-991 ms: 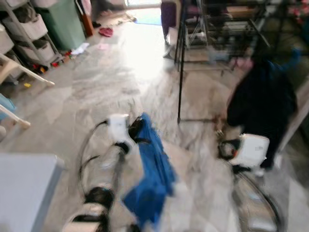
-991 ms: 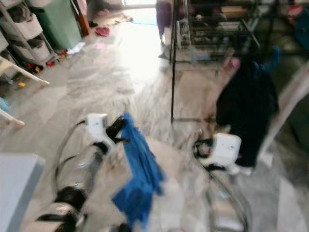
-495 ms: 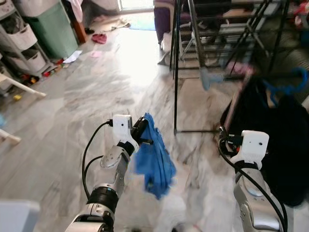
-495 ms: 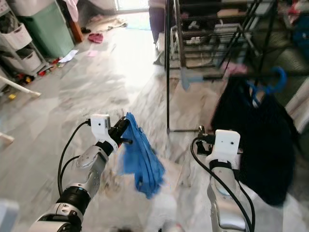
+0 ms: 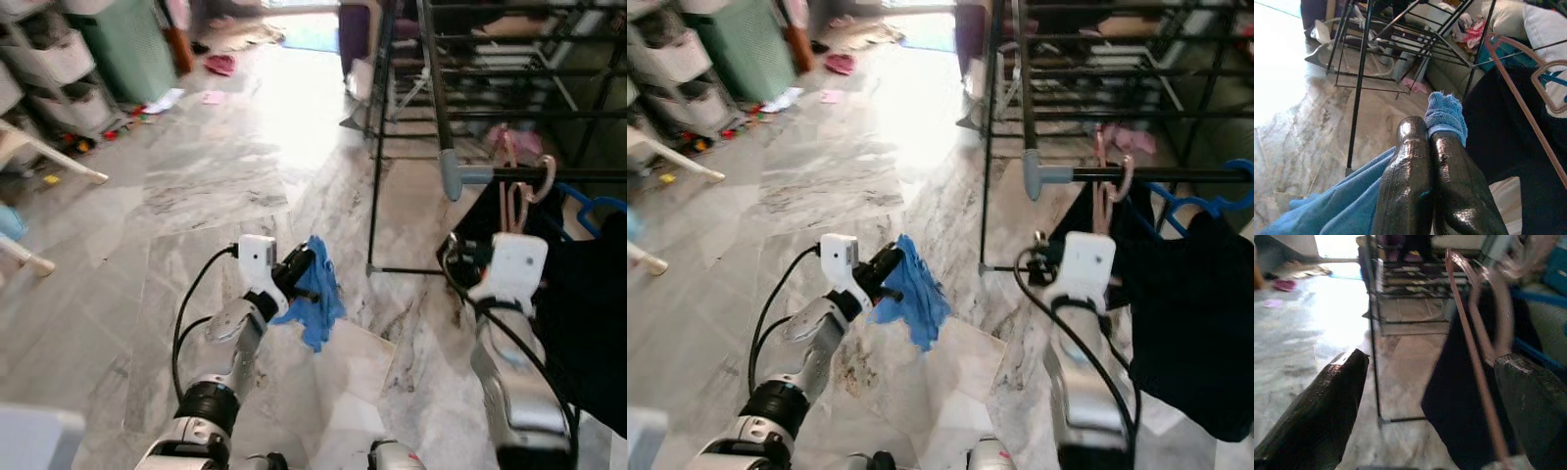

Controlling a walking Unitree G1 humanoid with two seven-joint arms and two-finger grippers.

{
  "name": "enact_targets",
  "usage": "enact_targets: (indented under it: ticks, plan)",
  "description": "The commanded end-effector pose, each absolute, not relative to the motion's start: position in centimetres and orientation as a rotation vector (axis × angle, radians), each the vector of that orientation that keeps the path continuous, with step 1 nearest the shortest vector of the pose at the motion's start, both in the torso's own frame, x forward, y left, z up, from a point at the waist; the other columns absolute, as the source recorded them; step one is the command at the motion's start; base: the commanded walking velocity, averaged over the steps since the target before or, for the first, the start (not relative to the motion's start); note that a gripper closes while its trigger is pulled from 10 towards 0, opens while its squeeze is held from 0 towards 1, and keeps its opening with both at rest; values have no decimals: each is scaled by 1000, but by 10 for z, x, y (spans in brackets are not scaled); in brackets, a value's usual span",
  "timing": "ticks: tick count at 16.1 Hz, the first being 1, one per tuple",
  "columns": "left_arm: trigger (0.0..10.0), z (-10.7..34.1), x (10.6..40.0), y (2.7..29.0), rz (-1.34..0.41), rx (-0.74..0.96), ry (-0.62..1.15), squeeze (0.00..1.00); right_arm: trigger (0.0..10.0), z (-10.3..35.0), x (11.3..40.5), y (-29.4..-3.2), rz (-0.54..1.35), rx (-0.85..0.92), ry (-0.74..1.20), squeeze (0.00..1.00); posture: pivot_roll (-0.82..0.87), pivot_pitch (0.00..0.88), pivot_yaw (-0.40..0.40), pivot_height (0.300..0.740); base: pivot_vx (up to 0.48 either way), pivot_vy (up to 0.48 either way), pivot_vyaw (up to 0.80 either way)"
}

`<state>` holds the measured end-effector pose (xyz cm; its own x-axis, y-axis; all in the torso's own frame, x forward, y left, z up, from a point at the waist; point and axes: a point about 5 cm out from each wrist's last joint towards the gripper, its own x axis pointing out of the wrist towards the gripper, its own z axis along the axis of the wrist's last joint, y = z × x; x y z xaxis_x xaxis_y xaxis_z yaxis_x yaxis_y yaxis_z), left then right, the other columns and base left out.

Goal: Hang hanger

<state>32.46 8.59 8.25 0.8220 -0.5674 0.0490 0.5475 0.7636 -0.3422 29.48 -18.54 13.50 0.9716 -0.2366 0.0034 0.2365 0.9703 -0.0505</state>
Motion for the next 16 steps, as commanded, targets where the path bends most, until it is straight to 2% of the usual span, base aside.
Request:
enact_targets:
  ticks: [1, 4, 6, 11, 13, 16]
  plan:
    - [10000, 86, 324, 88, -620, -358, 44, 0, 10000, 135, 297, -182, -227, -49, 17, 0, -282, 176, 65, 740, 0, 0, 0]
    - [10000, 88, 326, 90, -608, -361, 37, 0, 10000, 142, 300, -176, -190, -95, -16, 0, -278, 173, 61, 740, 0, 0, 0]
    - [10000, 88, 326, 90, -608, -365, 40, 0, 10000, 148, 295, -178, -201, -201, -58, 0, -277, 171, 58, 740, 0, 0, 0]
    - [10000, 86, 322, 83, -628, -390, 61, 0, 10000, 150, 271, -205, -281, -355, -101, 0, -287, 170, 63, 740, 0, 0, 0]
    - [10000, 84, 322, 76, -651, -381, 101, 0, 10000, 147, 268, -219, -311, -335, -71, 0, -305, 172, 70, 740, 0, 0, 0]
    - [10000, 84, 320, 73, -676, -379, 108, 0, 10000, 151, 269, -226, -320, -344, -75, 0, -307, 171, 75, 740, 0, 0, 0]
